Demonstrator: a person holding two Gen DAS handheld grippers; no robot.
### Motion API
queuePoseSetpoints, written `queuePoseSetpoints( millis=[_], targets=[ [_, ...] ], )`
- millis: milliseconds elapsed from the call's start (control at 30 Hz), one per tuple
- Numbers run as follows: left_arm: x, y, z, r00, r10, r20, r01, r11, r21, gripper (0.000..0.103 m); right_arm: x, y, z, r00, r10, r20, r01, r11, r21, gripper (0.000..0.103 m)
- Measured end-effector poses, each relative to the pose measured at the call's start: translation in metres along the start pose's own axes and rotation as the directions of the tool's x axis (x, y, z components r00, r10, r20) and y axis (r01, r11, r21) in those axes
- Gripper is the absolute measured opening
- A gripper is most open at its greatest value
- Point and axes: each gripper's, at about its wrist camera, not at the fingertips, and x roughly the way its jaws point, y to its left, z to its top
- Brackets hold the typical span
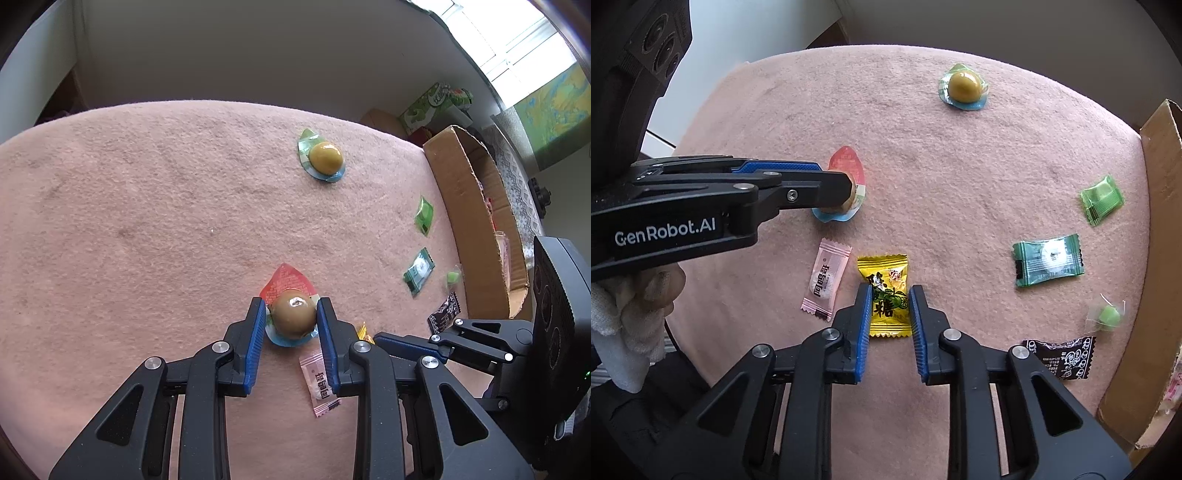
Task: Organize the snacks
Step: 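Carry the yellow packet and the ball candy over the box with both grippers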
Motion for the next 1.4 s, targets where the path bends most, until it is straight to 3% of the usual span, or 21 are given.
queuePoseSetpoints(
  millis=[367,700,1100,1400],
  targets=[
    [-0.008,-0.02,0.012,1.0,-0.021,0.018,0.021,0.999,0.03,0.027,-0.052,-0.03,-0.01,0.994,-0.012,0.104,0.001,0.995,0.101,0.02],
    [-0.007,-0.078,0.035,0.995,-0.095,0.032,0.09,0.988,0.126,0.027,-0.124,-0.089,-0.019,0.97,-0.115,0.216,0.064,0.971,0.23,0.02],
    [0.01,-0.148,0.06,0.986,-0.163,0.027,0.153,0.963,0.221,0.027,-0.166,-0.176,-0.031,0.934,-0.257,0.248,0.147,0.91,0.388,0.02],
    [0.028,-0.199,0.069,0.981,-0.194,0.029,0.178,0.943,0.279,0.027,-0.172,-0.22,-0.041,0.924,-0.307,0.229,0.188,0.885,0.425,0.02]
  ],
)
